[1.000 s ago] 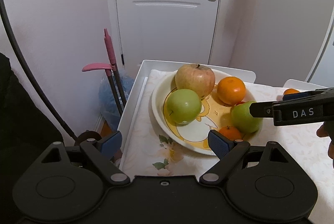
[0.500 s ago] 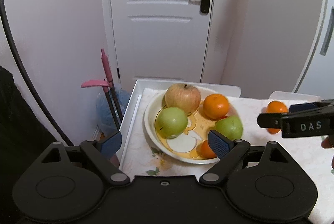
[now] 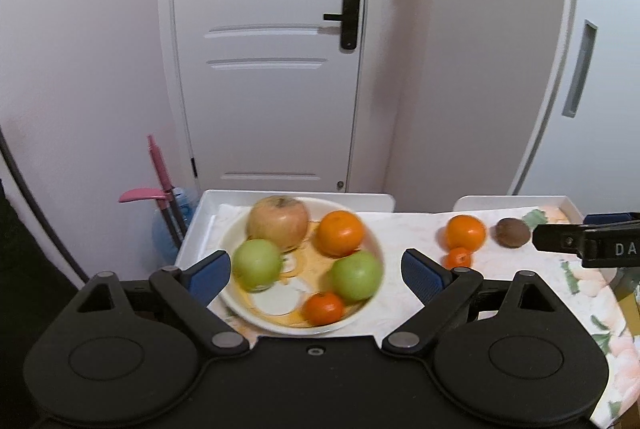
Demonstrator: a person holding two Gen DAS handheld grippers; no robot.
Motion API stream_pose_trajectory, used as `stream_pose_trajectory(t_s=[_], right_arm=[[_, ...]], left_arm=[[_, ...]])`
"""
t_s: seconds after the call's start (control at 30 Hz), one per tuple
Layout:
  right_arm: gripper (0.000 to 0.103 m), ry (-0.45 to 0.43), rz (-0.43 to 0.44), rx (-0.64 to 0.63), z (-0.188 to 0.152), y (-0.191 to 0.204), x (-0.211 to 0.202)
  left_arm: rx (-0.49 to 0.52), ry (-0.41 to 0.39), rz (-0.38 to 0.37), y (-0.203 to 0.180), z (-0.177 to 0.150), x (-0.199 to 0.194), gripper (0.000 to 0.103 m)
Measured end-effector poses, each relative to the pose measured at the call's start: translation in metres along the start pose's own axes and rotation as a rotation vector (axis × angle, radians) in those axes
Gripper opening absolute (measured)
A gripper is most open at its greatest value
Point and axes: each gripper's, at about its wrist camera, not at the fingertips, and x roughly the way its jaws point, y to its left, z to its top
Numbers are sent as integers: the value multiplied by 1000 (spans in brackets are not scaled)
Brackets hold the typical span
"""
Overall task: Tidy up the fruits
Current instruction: 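Move both tools back to the large orange and red tomato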
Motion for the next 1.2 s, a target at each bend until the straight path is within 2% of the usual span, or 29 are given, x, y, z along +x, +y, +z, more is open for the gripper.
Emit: stream_pose_trajectory(t_s=[0.27,0.47,0.83,1.2], right_arm=[[103,2,-37,52,-5,-68,-13],[103,31,-55,78,-7,-118,-7],[103,83,-63,74,-8,-195,41],[101,122,-29,43,-11,-223,101]], left_arm=[[22,-2,-30,-63,10,9,95],[43,14,-33,-110,14,28,95],[70,70,-16,-173,16,94,95],[102,121,36,-203,17,178,95]])
